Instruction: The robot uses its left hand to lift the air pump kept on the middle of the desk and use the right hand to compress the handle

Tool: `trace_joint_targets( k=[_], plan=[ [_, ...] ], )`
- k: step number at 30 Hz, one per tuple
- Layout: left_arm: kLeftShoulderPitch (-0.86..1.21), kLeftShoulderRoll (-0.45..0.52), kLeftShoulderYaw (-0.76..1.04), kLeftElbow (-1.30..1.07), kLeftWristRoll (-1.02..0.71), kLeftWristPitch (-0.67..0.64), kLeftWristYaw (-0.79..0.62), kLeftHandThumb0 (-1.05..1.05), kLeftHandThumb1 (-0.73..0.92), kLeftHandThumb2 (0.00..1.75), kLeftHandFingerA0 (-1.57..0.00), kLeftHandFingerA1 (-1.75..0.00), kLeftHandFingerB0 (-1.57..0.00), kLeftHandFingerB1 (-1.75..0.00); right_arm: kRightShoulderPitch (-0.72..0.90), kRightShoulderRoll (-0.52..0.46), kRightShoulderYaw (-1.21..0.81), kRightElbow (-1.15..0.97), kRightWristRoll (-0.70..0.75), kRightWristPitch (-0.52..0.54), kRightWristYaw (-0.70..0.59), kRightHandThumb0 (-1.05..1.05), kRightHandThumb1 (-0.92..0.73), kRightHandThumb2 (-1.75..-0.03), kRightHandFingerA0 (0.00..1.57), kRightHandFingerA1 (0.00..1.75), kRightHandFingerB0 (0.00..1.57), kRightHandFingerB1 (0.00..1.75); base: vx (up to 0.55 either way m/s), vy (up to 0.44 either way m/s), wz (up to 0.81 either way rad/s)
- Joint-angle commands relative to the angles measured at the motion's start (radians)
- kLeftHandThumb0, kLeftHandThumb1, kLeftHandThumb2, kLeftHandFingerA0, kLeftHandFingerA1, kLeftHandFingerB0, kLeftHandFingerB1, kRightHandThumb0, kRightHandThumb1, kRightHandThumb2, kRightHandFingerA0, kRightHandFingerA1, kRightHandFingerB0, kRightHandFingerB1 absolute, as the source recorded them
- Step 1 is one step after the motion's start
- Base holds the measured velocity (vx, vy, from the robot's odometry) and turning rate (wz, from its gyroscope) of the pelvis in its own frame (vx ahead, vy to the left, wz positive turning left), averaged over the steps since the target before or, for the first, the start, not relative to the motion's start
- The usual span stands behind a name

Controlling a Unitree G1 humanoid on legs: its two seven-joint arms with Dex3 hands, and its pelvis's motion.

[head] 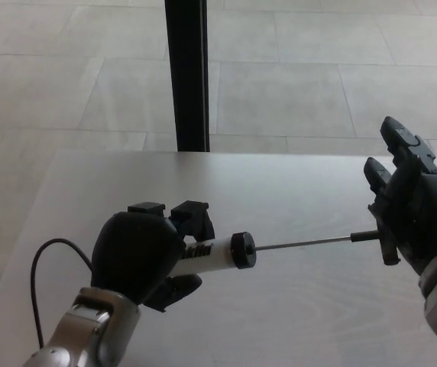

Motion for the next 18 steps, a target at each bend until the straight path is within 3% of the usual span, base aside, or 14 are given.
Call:
trace_joint_targets(
  k=[1,11,15,16,18],
  plan=[
    [-0.027,0.009,0.013,0.016,-0.007,-0.014,0.014,-0.12,0.47,1.27,-0.92,-1.75,-0.8,-1.61,0.016,0.022,0.008,-0.013,-0.023,0.021,-0.048,-0.94,-0.92,-1.32,0.0,0.12,0.0,0.13,0.0,0.0,0.0],
    [-0.062,0.013,0.023,0.024,-0.008,0.009,-0.023,-0.12,0.55,1.12,-0.86,-1.75,-0.73,-1.56,0.019,0.055,0.013,-0.045,-0.024,0.044,-0.074,-1.01,-0.92,-1.33,0.0,0.08,0.0,0.05,0.0,0.0,0.0],
    [-0.066,0.004,0.02,0.046,-0.012,-0.011,0.001,-0.12,0.53,1.15,-0.87,-1.75,-0.74,-1.6,0.013,0.062,0.036,-0.055,-0.048,0.024,-0.083,-0.97,-0.92,-1.31,0.0,0.12,0.0,0.09,0.0,0.0,0.0],
    [-0.071,0.004,0.017,0.056,-0.01,-0.021,0.011,-0.17,0.49,1.15,-1.18,-1.41,-0.99,-1.27,0.014,0.066,0.044,-0.06,-0.052,0.028,-0.088,-1.0,-0.92,-1.31,0.0,0.09,0.0,0.06,0.0,0.0,0.0],
    [-0.072,0.0,0.017,0.054,-0.013,-0.016,0.003,-0.17,0.5,1.17,-1.18,-1.4,-0.99,-1.27,0.014,0.068,0.053,-0.063,-0.062,0.032,-0.096,-1.01,-0.92,-1.32,0.0,0.09,0.0,0.06,0.0,0.0,0.0]
  ],
)
